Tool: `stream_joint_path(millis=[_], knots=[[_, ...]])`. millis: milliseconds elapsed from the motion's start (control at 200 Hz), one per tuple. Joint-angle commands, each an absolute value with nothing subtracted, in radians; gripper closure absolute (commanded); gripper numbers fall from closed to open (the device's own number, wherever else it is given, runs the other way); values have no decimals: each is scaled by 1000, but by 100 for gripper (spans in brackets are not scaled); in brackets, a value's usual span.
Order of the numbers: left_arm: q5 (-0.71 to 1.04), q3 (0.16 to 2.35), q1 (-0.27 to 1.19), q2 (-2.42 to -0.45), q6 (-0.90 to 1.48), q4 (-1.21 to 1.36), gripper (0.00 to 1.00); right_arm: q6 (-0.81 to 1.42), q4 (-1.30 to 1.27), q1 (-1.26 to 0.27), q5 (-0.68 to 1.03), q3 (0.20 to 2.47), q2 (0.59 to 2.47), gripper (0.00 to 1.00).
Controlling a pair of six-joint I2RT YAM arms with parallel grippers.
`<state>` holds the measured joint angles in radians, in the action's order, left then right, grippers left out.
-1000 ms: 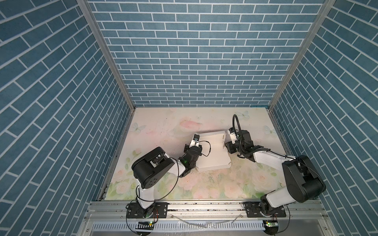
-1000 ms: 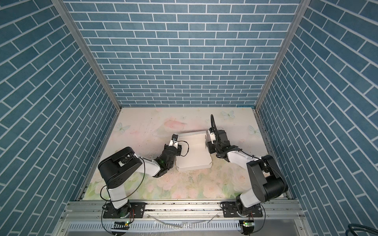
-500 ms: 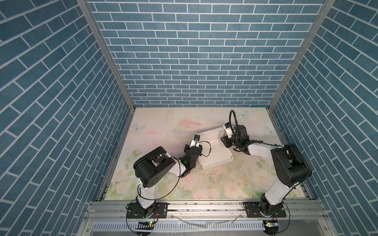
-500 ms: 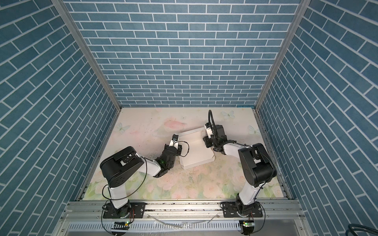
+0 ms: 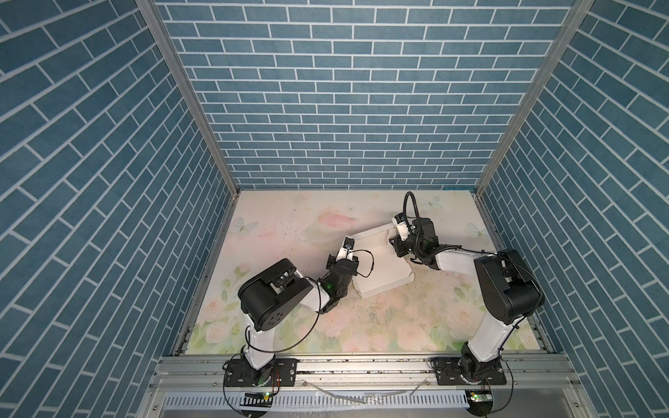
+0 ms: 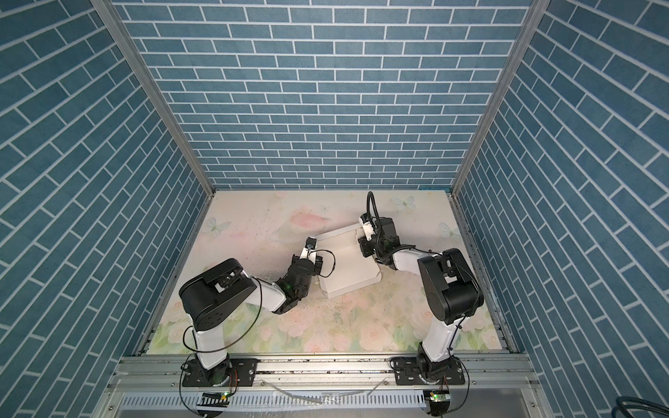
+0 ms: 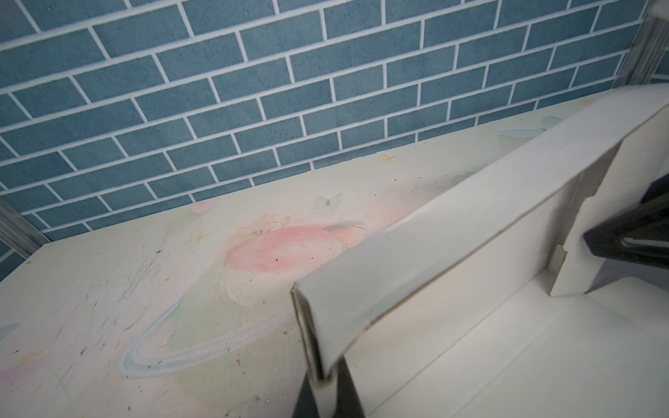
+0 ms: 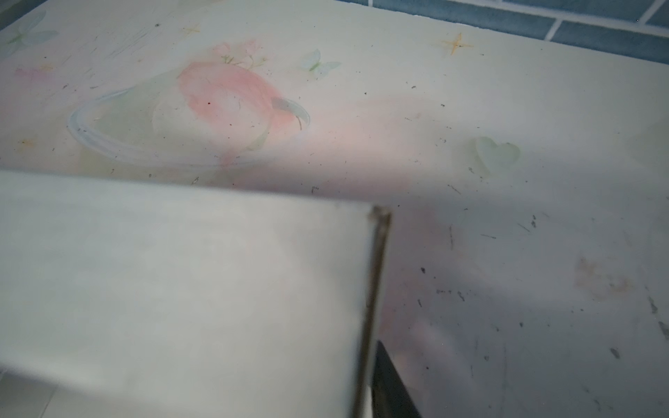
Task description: Fold the paper box
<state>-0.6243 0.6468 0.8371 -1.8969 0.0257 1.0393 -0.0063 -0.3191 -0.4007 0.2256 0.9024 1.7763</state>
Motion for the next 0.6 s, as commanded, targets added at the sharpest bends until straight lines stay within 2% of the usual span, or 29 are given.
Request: stream_joint_path(millis=[0, 440, 595], knots=[[-531, 601, 839, -1988, 2, 749, 100, -44, -373, -399, 250, 951, 1801, 78], [-523, 624, 838, -1991, 14, 727, 100, -8, -425, -400, 232, 937, 1812, 94], [-511, 639, 838, -1964, 41, 689, 100, 11, -403, -417, 174, 922, 1787, 97]])
